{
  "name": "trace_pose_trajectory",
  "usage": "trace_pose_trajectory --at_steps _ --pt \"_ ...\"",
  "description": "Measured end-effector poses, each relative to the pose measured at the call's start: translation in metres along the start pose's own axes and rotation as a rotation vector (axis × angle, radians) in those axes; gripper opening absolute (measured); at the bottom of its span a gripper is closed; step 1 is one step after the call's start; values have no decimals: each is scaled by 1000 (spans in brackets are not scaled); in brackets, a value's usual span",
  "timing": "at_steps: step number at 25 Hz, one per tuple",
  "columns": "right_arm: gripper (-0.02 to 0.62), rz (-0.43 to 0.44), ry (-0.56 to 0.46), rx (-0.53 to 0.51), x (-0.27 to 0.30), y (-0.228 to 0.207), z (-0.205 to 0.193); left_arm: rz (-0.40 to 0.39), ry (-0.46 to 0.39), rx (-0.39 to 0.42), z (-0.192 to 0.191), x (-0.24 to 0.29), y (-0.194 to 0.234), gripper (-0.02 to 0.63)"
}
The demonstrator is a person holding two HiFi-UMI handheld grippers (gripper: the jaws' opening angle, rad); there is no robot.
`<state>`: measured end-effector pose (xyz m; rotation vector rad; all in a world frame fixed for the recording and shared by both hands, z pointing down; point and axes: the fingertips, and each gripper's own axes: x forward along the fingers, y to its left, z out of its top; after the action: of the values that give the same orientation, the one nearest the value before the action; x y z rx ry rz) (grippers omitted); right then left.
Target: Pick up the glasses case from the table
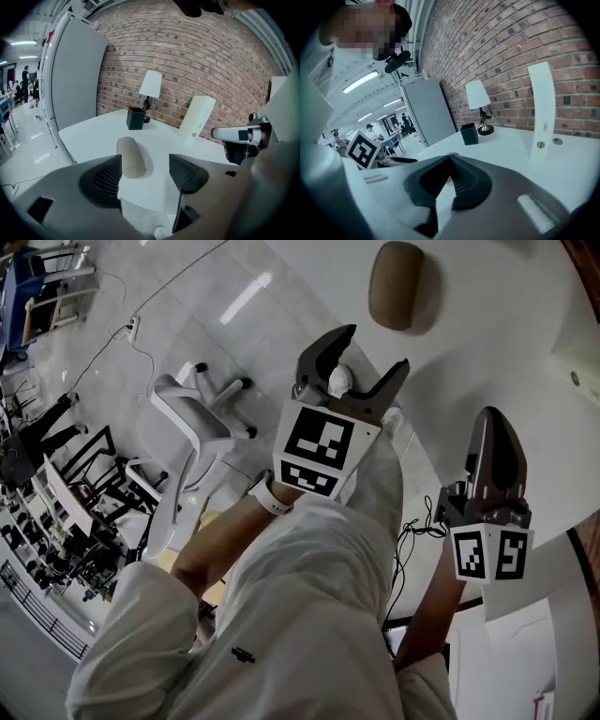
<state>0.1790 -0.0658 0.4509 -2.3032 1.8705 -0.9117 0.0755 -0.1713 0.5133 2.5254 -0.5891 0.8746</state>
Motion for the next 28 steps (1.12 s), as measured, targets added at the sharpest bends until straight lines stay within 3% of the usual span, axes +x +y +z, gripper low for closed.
trace_pose_trajectory --at_steps 14,28 --pt "9 13 30 19 30 -21 -20 88 -7 -72 -17 60 23 340" --pt "9 14 81 32 42 -32 -36 176 28 -70 -31 104 41 394"
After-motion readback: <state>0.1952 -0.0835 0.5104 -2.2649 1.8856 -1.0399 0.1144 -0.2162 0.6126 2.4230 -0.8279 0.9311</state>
